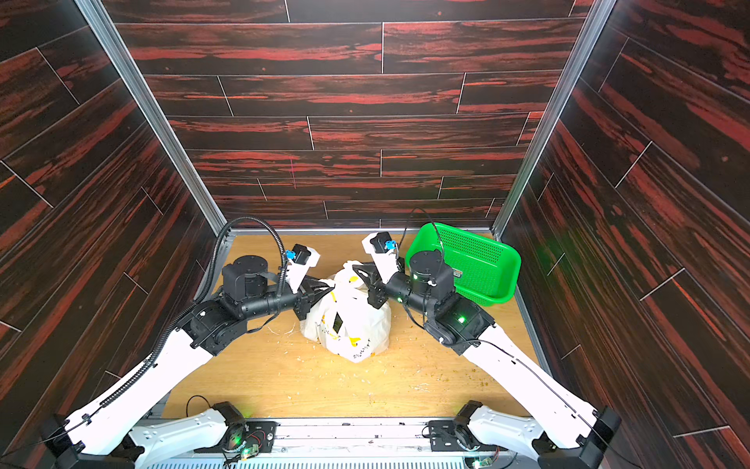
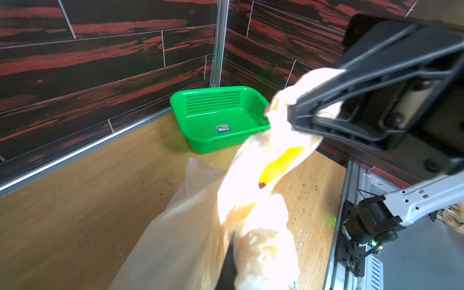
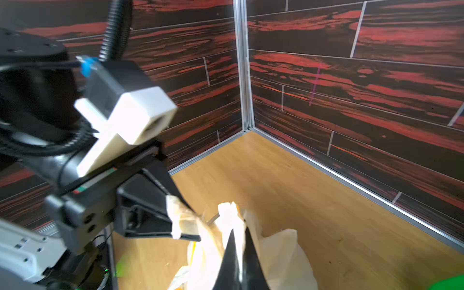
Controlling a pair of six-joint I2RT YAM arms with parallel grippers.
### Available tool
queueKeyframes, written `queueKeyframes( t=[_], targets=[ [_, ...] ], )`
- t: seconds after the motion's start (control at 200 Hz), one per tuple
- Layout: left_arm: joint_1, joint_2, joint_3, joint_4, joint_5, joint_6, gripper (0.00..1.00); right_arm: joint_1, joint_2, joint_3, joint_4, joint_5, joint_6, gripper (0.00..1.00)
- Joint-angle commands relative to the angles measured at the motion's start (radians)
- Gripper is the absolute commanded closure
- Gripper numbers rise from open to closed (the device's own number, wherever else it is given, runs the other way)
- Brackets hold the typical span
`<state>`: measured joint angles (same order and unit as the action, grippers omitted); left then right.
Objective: Place the pineapple into a plastic bag & tie a knot
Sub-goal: Cross the plastic bag at the center of the board.
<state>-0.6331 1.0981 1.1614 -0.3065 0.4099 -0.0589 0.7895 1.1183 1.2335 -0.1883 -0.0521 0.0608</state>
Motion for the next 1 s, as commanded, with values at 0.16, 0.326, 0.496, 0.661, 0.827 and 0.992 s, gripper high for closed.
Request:
queueKeyframes(
  t=[0.16,0.326,0.496,0.661,0.827,0.992],
  targets=[
    [0.019,0.036,0.000,0.080,0.160,0.096,1.00,-0.003,0.008,0.055,-0.016,0.112,0.051,1.00],
    [0.025,0.066,-0.010,0.162,0.222,0.142,1.00,-0.004,0.019,0.083,-0.022,0.075,0.076,1.00],
    [0.026,0.106,-0.008,0.173,0.175,0.174,1.00,-0.004,0.025,0.097,-0.014,0.058,0.144,1.00],
    [0.026,0.090,-0.040,0.191,0.120,0.204,1.00,-0.004,0.023,0.109,-0.028,0.046,0.163,1.00],
    [0.033,0.076,-0.073,0.195,0.138,0.201,1.00,-0.004,0.012,0.112,-0.047,0.047,0.168,1.00],
    [0.043,0.076,-0.072,0.175,0.139,0.165,1.00,-0.004,-0.014,0.123,-0.089,0.048,0.136,1.00]
  ],
)
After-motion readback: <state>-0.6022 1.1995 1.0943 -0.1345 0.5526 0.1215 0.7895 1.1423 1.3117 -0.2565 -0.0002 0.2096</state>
